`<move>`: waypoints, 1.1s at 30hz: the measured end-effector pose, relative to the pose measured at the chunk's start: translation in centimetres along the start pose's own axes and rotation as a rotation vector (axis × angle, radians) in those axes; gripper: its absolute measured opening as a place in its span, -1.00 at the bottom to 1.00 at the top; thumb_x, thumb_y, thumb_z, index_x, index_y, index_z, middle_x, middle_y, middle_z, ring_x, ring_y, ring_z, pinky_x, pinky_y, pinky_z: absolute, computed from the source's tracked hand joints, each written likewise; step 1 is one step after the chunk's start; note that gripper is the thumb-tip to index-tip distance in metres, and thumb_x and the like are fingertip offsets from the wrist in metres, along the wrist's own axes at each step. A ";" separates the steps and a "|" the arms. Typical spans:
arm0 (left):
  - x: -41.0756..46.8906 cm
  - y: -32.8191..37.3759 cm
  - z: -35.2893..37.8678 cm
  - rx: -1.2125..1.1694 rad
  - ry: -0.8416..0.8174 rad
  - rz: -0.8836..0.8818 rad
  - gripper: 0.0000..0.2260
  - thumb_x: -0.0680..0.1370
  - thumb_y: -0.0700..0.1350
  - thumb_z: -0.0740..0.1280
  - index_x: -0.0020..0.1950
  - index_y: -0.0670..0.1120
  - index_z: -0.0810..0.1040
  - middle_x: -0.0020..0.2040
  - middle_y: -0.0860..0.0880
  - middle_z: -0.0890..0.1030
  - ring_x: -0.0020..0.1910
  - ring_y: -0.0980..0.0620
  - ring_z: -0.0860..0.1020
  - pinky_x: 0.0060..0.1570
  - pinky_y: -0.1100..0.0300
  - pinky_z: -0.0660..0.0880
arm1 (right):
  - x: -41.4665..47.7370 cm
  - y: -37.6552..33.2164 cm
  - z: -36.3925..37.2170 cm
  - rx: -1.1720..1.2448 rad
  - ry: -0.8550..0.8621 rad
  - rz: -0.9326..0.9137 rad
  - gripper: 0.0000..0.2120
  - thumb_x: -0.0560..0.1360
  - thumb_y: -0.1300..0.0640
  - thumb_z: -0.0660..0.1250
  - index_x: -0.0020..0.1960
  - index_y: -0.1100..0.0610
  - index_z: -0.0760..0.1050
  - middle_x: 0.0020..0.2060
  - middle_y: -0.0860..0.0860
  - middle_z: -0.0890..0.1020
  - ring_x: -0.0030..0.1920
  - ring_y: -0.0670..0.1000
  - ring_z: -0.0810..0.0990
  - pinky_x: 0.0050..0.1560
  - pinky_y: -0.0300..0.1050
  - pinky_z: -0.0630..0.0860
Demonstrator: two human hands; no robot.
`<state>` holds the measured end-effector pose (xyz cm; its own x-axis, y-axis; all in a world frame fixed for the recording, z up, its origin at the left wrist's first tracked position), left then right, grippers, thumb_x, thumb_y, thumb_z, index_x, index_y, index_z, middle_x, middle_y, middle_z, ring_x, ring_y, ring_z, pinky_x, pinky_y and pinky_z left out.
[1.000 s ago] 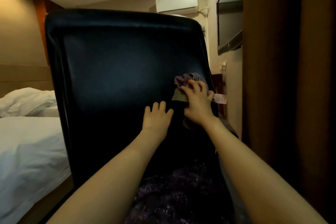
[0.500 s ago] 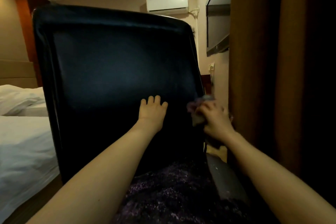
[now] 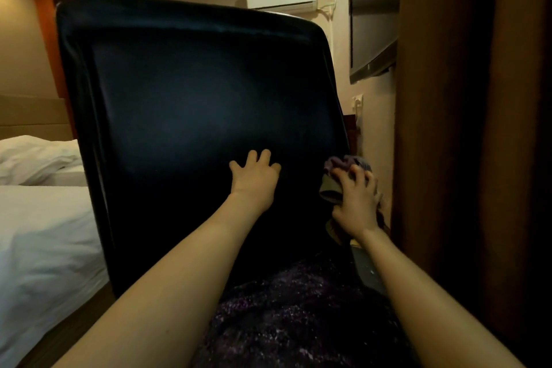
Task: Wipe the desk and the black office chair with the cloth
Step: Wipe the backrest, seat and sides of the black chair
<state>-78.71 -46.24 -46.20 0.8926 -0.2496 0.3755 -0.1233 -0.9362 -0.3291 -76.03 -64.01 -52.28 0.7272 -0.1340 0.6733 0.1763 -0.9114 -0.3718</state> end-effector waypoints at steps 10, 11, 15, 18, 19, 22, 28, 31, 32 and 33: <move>-1.5 0.3 0.6 0.078 -0.003 0.051 -0.37 0.53 -0.11 0.30 0.53 -0.04 0.07 0.50 -0.13 0.02 0.45 -0.16 0.08 0.36 -0.13 0.17 | -2.0 5.7 1.3 0.077 -0.094 0.275 -0.59 0.42 0.20 0.31 0.26 0.08 0.41 0.24 0.09 0.39 0.29 0.20 0.30 0.20 0.17 0.35; -1.9 0.3 0.6 0.079 0.014 0.051 -0.33 0.53 -0.10 0.30 0.54 -0.06 0.01 0.52 -0.14 -0.02 0.46 -0.16 0.07 0.38 -0.11 0.15 | -2.0 6.3 0.0 0.197 -0.008 0.397 -0.63 0.44 0.22 0.29 0.24 0.11 0.42 0.24 0.14 0.39 0.27 0.23 0.31 0.19 0.15 0.34; -4.0 -0.4 0.7 0.021 0.050 -0.005 -0.21 0.53 -0.07 0.30 0.54 -0.08 -0.20 0.54 -0.16 -0.17 0.48 -0.18 0.03 0.40 -0.06 0.12 | -2.3 7.3 1.8 0.863 0.059 0.795 -0.55 0.49 0.22 0.24 0.37 0.15 0.34 0.26 0.19 0.44 0.23 0.22 0.43 0.10 -0.01 0.43; -6.4 -3.6 0.2 -0.087 -0.006 -0.105 -0.33 0.53 -0.11 0.29 0.53 -0.09 0.00 0.52 -0.16 0.01 0.43 -0.20 0.17 0.33 -0.06 0.23 | -3.2 4.2 5.3 1.038 0.013 0.922 -0.50 0.47 0.24 0.24 0.41 0.14 0.29 0.24 0.18 0.44 0.15 0.20 0.50 -0.13 -0.11 0.42; -7.3 -4.8 -0.2 -0.123 0.000 -0.119 -0.42 0.53 -0.15 0.27 0.50 -0.10 0.12 0.47 -0.16 0.13 0.37 -0.20 0.25 0.27 -0.05 0.29 | -3.7 3.2 5.6 1.032 0.032 0.963 -0.48 0.47 0.23 0.24 0.42 0.13 0.27 0.29 0.18 0.41 0.17 0.22 0.49 -0.10 -0.11 0.43; -10.2 -8.7 -1.0 -0.139 0.034 -0.187 -0.69 0.52 -0.19 0.21 0.27 -0.10 0.42 0.23 -0.13 0.46 0.17 -0.16 0.47 0.04 0.02 0.39 | -5.1 0.1 6.2 1.038 0.048 1.044 -0.41 0.45 0.20 0.27 0.45 0.08 0.21 0.39 0.19 0.26 0.25 0.26 0.41 0.11 -0.03 0.47; -18.8 -17.1 6.0 0.159 -0.582 -0.588 -0.61 0.59 -0.07 0.15 0.41 -0.11 0.32 0.37 -0.11 0.38 0.31 -0.22 0.38 0.25 -0.18 0.29 | -7.9 -8.2 7.9 1.081 -0.009 0.948 -0.37 0.34 0.17 0.33 0.39 0.00 0.28 0.34 0.19 0.24 0.23 0.31 0.38 0.15 0.18 0.49; -19.1 -18.6 6.6 -0.138 -0.384 -0.636 -0.54 0.59 -0.05 0.17 0.45 -0.11 0.15 0.36 -0.14 0.36 0.31 -0.26 0.37 0.24 -0.26 0.24 | -9.4 -12.3 8.7 1.117 -0.078 0.896 -0.43 0.37 0.20 0.30 0.36 0.01 0.31 0.30 0.18 0.29 0.21 0.29 0.39 0.15 0.09 0.48; -18.8 -18.7 6.7 -0.250 -0.328 -0.635 -0.52 0.57 -0.05 0.18 0.45 -0.11 0.13 0.35 -0.16 0.36 0.30 -0.28 0.37 0.23 -0.27 0.24 | -9.9 -13.7 8.9 1.120 -0.129 0.858 -0.45 0.39 0.21 0.29 0.36 0.02 0.32 0.30 0.17 0.31 0.21 0.28 0.40 0.15 0.05 0.47; -18.4 -18.8 7.0 -0.327 -0.301 -0.635 -0.52 0.56 -0.06 0.19 0.44 -0.13 0.14 0.33 -0.18 0.37 0.29 -0.29 0.38 0.24 -0.26 0.27 | -10.2 -14.9 9.3 1.122 -0.188 0.818 -0.47 0.40 0.22 0.28 0.35 0.01 0.33 0.28 0.16 0.35 0.19 0.27 0.42 0.13 0.02 0.47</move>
<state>-89.75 -22.30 -53.01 0.9085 0.3940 0.1394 0.3718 -0.9143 0.1605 -79.96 -45.44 -59.55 0.9415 -0.3347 -0.0407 0.0299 0.2032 -0.9787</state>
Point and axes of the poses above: each hand's wrist, its own x-axis towards the middle knuckle, its own z-axis out of the palm, y = z × x, the point moved 10 cm from there along x, towards the middle knuckle
